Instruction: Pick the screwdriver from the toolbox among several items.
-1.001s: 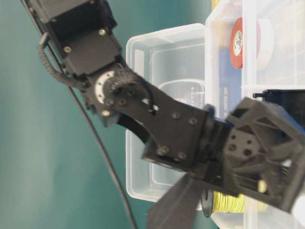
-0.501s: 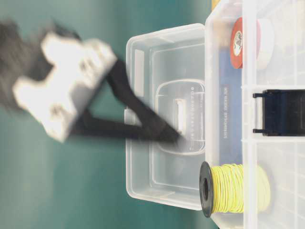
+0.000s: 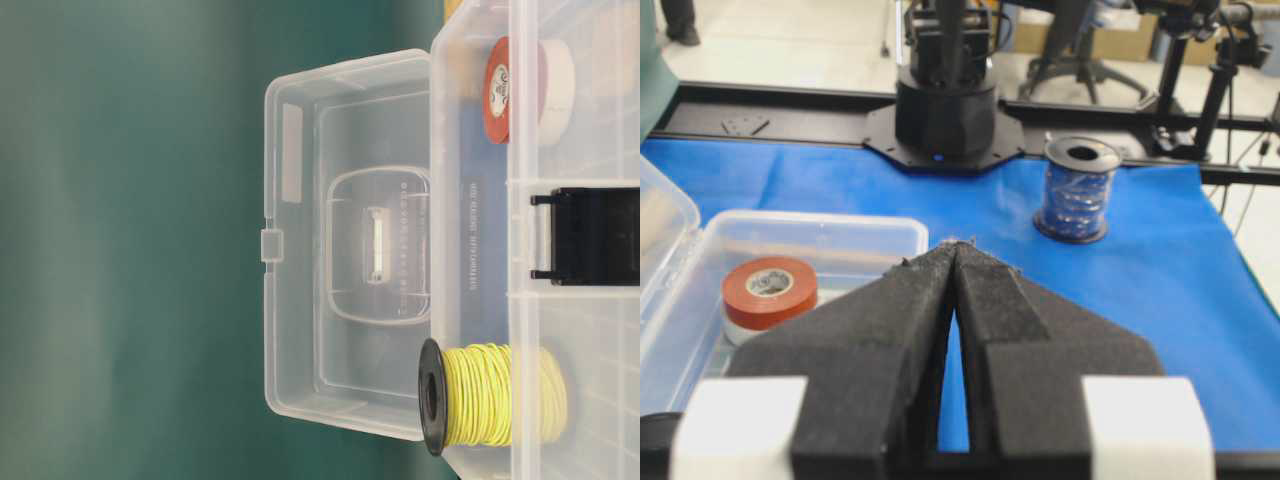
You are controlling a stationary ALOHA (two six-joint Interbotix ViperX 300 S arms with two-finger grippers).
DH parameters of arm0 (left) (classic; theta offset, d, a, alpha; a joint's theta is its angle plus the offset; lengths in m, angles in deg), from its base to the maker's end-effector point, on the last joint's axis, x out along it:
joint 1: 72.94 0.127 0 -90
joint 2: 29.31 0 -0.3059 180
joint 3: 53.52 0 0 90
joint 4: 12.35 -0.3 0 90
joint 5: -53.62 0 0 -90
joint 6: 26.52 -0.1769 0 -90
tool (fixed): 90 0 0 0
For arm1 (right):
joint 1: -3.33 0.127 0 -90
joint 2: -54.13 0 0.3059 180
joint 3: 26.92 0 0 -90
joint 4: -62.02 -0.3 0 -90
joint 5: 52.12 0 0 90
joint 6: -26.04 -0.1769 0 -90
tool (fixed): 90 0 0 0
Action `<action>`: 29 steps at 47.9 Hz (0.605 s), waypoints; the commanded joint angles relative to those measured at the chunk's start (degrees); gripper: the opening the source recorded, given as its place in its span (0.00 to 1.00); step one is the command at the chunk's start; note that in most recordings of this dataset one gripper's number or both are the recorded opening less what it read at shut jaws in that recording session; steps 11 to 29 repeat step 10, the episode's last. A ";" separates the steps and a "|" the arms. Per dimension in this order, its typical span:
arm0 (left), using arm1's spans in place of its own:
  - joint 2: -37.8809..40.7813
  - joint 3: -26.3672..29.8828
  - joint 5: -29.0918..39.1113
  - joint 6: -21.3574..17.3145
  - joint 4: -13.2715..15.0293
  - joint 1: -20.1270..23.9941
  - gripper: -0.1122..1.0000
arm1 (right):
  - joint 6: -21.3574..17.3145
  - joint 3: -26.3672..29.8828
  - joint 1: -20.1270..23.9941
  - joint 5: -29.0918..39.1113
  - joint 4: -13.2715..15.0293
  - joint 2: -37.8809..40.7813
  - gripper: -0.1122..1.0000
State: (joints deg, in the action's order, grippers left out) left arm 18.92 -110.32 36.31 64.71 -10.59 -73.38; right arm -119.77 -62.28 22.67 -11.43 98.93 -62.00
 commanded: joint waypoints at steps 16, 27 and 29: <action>0.53 0.44 -0.79 0.00 0.18 -0.44 0.10 | -3.69 -15.29 0.00 -6.86 5.89 -15.64 0.78; 0.53 0.44 -0.79 0.00 0.18 -0.44 0.10 | -3.69 -15.29 0.00 -6.86 5.89 -15.64 0.78; 0.53 0.44 -0.79 0.00 0.18 -0.44 0.10 | -3.69 -15.29 0.00 -6.86 5.89 -15.64 0.78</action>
